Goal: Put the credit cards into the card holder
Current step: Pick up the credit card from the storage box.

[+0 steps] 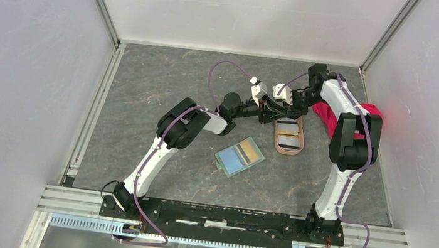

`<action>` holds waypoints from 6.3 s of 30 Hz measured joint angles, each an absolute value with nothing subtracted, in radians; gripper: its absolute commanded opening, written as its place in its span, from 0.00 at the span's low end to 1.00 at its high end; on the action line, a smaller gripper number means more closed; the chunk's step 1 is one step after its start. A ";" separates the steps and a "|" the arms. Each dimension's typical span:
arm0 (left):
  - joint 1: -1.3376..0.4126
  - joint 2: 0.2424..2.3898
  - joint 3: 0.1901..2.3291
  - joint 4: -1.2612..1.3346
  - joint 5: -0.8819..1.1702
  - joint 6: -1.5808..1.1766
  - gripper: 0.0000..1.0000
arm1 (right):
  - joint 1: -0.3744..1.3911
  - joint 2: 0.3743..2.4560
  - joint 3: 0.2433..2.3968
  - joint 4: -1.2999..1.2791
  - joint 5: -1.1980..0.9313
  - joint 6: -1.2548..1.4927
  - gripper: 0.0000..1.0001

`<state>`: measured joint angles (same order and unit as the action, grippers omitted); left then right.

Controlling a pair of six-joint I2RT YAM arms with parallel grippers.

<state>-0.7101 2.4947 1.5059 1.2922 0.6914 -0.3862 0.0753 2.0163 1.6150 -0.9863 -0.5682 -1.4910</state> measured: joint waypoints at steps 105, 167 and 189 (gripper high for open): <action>-0.714 2.436 1.479 1.151 0.683 -0.043 0.47 | 0.054 1.994 1.572 -0.987 -0.599 -1.525 0.07; -0.714 2.466 1.618 0.986 0.823 -0.039 0.02 | 0.029 1.995 1.593 -0.994 -0.613 -1.508 0.53; -0.683 2.495 1.633 1.041 0.749 -0.130 0.06 | 0.004 2.043 1.680 -1.030 -0.651 -1.482 0.00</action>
